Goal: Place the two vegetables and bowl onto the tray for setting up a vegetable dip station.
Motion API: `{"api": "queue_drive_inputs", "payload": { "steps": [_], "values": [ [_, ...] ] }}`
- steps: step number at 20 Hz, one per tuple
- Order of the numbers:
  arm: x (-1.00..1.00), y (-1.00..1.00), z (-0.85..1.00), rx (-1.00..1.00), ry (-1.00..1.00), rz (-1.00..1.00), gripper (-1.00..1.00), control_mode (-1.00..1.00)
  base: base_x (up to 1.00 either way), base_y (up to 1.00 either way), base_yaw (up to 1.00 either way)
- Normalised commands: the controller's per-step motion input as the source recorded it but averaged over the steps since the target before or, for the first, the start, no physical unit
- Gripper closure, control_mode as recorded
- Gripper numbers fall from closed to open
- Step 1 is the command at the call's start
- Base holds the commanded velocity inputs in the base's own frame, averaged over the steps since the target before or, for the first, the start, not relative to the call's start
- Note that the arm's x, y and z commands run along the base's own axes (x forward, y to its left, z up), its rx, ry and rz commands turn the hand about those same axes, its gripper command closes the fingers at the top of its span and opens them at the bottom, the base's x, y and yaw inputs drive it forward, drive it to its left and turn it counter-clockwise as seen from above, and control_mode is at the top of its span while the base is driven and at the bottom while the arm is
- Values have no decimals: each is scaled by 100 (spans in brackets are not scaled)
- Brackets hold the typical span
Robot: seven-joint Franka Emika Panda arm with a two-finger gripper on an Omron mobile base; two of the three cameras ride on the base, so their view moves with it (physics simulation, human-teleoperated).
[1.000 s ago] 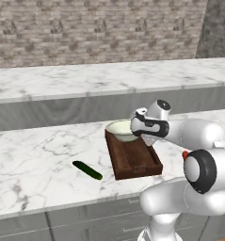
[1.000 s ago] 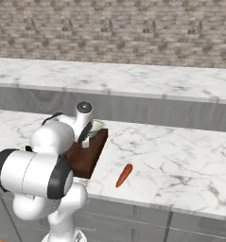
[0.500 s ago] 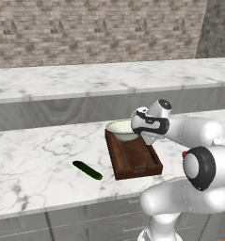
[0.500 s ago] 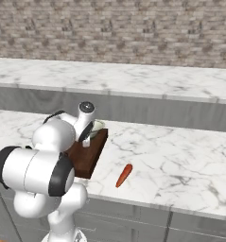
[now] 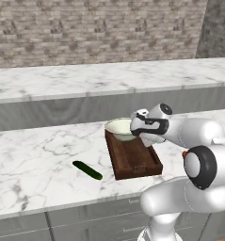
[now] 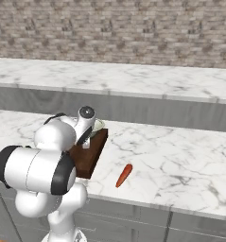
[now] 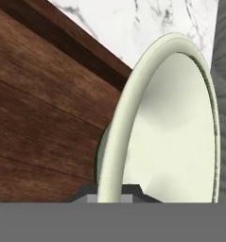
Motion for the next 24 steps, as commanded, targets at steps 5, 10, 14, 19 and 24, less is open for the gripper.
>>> {"api": "queue_drive_inputs", "payload": {
  "steps": [5,10,14,19,24],
  "values": [
    [0,0,-15,0,-5,0,100,-100,0,0,0],
    [0,-1,-11,0,0,0,100,-100,0,0,0],
    [0,-1,-11,0,0,0,100,-100,0,0,0],
    [0,-2,-8,0,0,0,100,-100,0,0,0],
    [0,-2,-6,0,1,0,-100,-100,0,0,0]
  ]
}}
